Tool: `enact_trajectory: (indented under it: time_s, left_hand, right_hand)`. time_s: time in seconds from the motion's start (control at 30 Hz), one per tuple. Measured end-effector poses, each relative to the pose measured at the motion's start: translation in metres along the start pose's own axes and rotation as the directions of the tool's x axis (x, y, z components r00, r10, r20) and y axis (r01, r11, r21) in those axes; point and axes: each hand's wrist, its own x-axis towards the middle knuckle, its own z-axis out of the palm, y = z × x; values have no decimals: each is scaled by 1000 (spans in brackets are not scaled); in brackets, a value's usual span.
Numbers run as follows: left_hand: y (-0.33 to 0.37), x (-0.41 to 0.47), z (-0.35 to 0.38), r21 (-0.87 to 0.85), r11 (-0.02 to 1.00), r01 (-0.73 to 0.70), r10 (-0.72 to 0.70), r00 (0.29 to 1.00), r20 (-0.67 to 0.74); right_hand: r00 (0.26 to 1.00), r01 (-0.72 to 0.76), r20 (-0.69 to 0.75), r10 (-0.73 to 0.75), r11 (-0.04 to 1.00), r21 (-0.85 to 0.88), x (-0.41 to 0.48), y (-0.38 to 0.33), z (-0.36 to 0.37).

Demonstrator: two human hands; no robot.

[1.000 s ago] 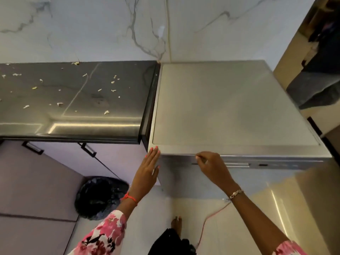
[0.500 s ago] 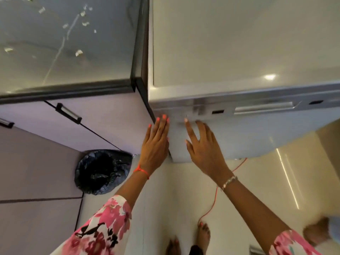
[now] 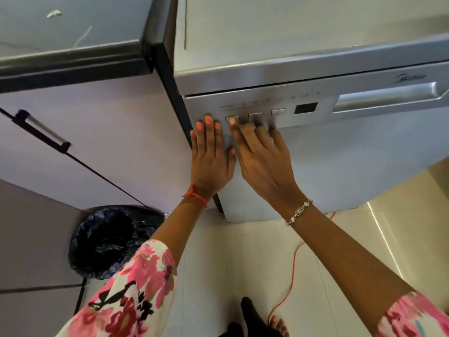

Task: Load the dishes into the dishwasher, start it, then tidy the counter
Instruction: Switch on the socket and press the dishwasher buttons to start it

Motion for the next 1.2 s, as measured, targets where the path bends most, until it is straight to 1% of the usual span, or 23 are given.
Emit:
enact_trajectory:
  time_s: [0.13, 0.27, 0.4, 0.5, 0.57, 0.63, 0.73, 0.83, 0.9, 0.97, 1.2]
  left_hand:
    - [-5, 0, 10, 75, 997, -25, 28, 999, -43]
    - [-4, 1, 12, 106, 994, -24, 33, 996, -84]
    - [-5, 0, 12, 95, 995, -28, 36, 995, -89]
    - [-6, -1, 12, 100, 994, -35, 45, 994, -98]
    - [-6, -2, 11, 96, 995, -29, 39, 994, -104]
    - [-5, -1, 10, 86, 996, -22, 31, 994, -102]
    - [-4, -1, 11, 80, 997, -13, 21, 995, -102]
    - [-3, 0, 11, 79, 997, 4, 5, 993, -114]
    - [-3, 0, 11, 71, 997, 9, 0, 993, -119]
    - [-3, 0, 11, 65, 998, 10, -2, 993, -120]
    - [-1, 0, 11, 73, 996, 44, -36, 993, -111]
  right_hand:
    - [999, -23, -24, 24, 998, 58, 6, -3, 2]
    - [1000, 1, -31, 2, 996, 89, 4, -1, 2]
    - [997, 56, -63, -50, 994, 94, -6, 8, 11]
    - [990, 134, -49, -131, 988, 71, -23, 21, 18]
    - [979, 202, -39, -200, 979, 27, -37, 34, 20]
    - [957, 289, -10, -290, 955, -72, -47, 51, 22]
    - [909, 411, 33, -415, 881, -234, -48, 80, 34]
    - [859, 487, 10, -511, 812, -321, -38, 100, 49]
    - [828, 516, 5, -561, 757, -401, -35, 104, 57]
    - [811, 518, -13, -585, 729, -448, -35, 104, 62]
    - [786, 516, -60, -615, 706, -485, -37, 105, 71]
